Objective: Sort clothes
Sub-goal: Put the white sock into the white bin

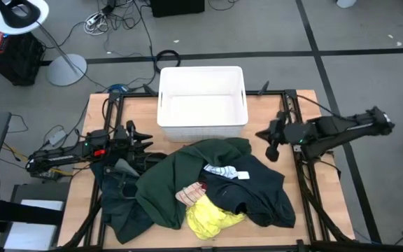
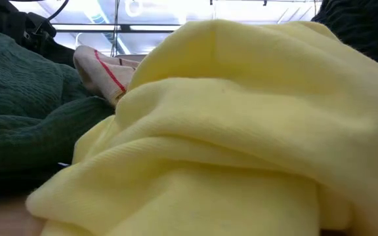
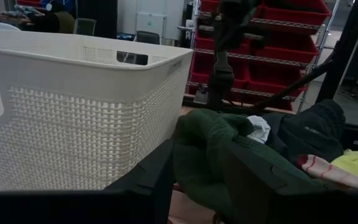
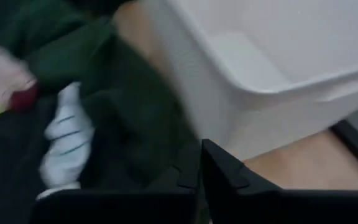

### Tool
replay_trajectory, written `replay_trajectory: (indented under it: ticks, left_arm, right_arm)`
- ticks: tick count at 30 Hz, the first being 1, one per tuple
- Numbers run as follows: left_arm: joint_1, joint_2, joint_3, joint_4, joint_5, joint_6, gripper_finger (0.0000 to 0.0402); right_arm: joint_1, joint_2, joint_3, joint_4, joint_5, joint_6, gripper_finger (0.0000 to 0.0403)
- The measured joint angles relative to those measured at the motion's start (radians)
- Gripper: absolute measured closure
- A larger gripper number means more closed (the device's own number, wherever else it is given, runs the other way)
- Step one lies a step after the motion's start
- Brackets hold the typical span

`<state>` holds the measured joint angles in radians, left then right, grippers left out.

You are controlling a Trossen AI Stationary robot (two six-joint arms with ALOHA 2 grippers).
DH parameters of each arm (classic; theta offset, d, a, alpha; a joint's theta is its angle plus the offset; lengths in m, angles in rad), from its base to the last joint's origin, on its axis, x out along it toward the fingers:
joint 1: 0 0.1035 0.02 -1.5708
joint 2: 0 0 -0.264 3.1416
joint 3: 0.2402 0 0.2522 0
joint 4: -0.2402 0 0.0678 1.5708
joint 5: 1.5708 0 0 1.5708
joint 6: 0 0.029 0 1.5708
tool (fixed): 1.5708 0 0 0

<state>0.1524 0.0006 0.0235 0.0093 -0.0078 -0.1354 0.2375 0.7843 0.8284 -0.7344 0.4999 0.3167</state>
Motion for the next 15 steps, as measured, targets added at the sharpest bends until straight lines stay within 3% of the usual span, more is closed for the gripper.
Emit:
replay_trajectory:
  ticks: [7,15]
  left_arm:
    - [0.000,0.000,0.000,0.000,0.000,0.000,0.0264]
    - [0.000,0.000,0.000,0.000,0.000,0.000,0.0264]
  right_arm:
    - [0.148,0.274,0.262,-0.245,-0.014,0.166,0.0393]
    - [0.174,0.509,0.548,-0.399,-0.079,0.273,0.0378]
